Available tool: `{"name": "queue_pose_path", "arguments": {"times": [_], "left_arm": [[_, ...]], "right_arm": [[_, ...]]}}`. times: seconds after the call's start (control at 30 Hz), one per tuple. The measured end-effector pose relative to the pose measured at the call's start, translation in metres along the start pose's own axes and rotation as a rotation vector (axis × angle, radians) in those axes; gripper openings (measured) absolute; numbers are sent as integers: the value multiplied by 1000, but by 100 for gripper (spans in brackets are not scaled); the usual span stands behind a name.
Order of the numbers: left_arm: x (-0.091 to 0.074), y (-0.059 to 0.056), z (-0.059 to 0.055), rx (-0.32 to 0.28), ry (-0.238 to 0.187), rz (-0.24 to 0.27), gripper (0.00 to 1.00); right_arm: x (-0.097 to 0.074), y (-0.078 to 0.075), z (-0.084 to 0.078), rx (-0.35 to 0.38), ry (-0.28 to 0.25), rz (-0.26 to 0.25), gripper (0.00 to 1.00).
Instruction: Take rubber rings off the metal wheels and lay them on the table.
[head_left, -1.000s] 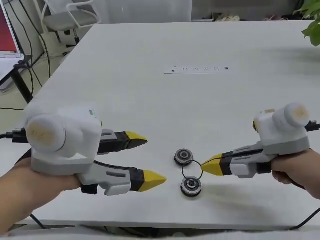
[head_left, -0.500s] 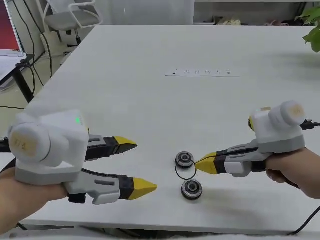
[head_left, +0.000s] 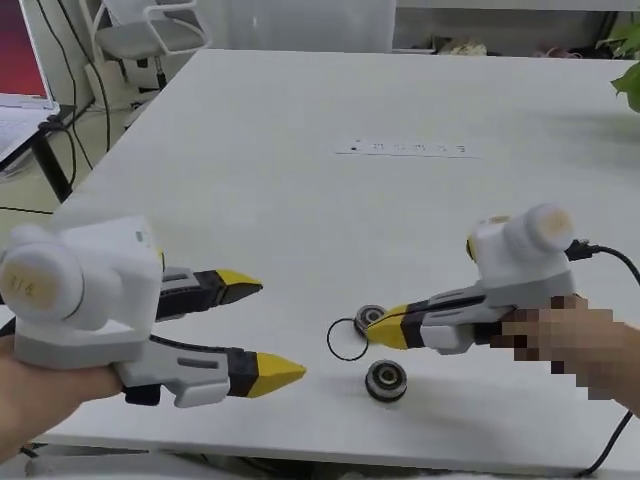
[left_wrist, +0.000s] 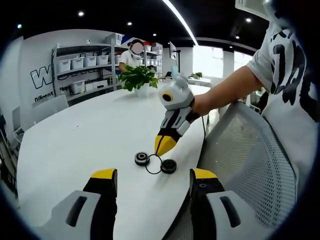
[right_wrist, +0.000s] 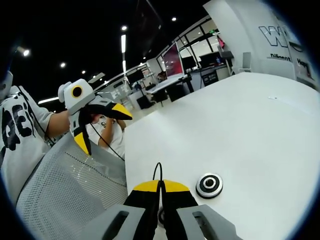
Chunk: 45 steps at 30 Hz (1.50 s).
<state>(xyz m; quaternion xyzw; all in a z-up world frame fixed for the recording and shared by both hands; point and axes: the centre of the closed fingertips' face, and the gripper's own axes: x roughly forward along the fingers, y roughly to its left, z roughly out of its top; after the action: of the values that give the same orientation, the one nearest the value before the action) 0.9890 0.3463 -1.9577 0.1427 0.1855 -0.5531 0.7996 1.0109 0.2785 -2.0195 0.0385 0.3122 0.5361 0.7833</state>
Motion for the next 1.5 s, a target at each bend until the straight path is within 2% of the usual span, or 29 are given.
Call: {"name": "queue_pose_path", "arguments": {"times": [0.8, 1.23, 1.37, 1.5], "left_arm": [[-11, 6, -7, -22, 5, 36, 56], [-12, 5, -8, -24, 8, 39, 56], [-13, 5, -9, -24, 9, 40, 56], [-13, 4, -9, -23, 11, 38, 56]], "right_arm": [[38, 0, -16, -52, 90, 11, 0], [39, -1, -23, -103, 124, -8, 0], [39, -2, -24, -112, 128, -13, 8], [38, -1, -25, -118, 130, -16, 11]]}}
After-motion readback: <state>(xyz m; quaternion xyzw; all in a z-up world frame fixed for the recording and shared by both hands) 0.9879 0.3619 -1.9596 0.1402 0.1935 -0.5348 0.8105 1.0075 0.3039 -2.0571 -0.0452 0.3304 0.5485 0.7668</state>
